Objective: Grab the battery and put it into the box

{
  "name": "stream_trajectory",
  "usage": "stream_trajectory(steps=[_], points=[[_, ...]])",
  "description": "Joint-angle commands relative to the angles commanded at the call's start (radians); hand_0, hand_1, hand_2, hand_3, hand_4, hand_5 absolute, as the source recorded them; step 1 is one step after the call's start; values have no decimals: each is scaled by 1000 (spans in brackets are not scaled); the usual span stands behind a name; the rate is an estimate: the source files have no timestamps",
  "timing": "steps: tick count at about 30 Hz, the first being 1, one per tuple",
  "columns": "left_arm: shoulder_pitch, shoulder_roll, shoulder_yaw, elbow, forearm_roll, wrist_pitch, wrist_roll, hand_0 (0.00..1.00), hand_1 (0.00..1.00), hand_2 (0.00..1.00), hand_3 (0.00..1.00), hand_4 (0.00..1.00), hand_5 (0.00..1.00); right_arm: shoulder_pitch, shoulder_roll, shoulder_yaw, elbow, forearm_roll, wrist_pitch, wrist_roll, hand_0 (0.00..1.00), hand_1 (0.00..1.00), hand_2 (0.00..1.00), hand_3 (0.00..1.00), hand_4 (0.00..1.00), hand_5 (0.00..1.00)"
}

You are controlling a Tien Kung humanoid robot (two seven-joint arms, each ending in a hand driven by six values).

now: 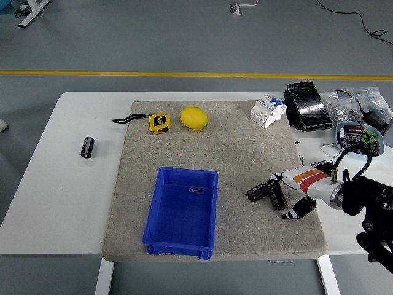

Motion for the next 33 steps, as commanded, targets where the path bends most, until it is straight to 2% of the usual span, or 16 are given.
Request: stream_trajectory(steps=[2, 25, 26, 31, 32, 33], points=[[-2, 1, 1, -1, 1, -1, 0, 677, 625, 670, 641, 656, 681, 2, 2, 2, -4, 7, -2, -4, 703, 690, 760, 781, 998, 382], [-8, -1, 9, 1, -11, 5, -5, 674, 625, 667, 640, 656, 681, 17, 22, -3, -54, 32, -21, -10, 679, 668, 740, 734, 998, 368], [-8, -1, 7, 1, -10, 5, -5, 674, 624, 667, 640, 656, 681, 17, 22, -3, -53, 33, -25, -10, 675, 660, 736, 696, 998, 377], [-9, -2, 7, 1, -7, 3, -5, 674, 624, 667, 640, 656, 681, 17, 22, -2, -58, 41, -35, -10, 675, 660, 736, 696, 998, 377], [-9, -2, 7, 0, -7, 3, -4, 673, 625, 666, 640, 655, 680, 16, 21, -1, -61, 46, -36, -8, 648, 638, 708, 641, 998, 385], [-10, -2, 7, 0, -6, 3, -4, 673, 625, 666, 640, 655, 680, 15, 21, 0, -63, 49, -36, -7, 648, 638, 708, 641, 998, 385]])
